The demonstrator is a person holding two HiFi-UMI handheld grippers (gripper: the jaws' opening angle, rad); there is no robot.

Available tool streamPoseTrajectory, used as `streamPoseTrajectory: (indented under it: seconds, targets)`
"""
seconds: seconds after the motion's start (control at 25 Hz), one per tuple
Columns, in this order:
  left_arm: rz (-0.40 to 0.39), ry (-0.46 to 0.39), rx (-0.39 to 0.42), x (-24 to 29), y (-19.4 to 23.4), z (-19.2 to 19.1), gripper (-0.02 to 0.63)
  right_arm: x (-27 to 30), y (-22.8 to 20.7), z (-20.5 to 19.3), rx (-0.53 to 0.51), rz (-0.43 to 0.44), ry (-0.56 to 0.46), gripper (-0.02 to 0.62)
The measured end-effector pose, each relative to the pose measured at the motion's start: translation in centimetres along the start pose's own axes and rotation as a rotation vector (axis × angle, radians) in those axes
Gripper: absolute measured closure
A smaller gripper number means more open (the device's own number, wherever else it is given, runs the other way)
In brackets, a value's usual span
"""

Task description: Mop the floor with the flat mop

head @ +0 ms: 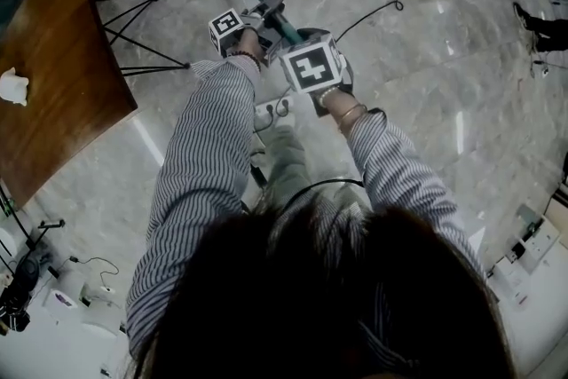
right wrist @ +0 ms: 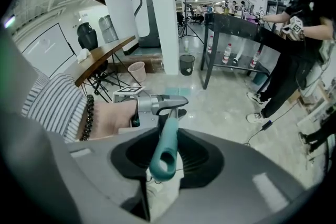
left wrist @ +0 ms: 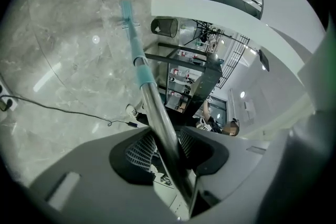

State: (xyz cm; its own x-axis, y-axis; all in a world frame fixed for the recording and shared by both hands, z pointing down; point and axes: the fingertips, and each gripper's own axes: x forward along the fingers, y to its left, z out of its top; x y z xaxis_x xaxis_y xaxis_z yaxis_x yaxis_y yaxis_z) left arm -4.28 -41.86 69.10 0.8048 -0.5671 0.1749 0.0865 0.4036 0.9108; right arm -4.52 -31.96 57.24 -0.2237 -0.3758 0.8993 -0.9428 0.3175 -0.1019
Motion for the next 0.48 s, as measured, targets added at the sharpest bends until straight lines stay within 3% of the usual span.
streamPoseTrajectory:
  seconds: [0.24, 0.48]
  targets:
    - [0.013, 0.038, -0.024, -1.4, 1.7, -5.5, 0.462, -3.1, -0.1, -4.4, -0.016, -0.002, 0.021, 0.484]
    - [-0.027, 0.007, -0.069, -2.7, 2.2, -11.8, 0.463, -7.7, -0.7, -8.7, 0.018, 0.013, -0.055, 0.485]
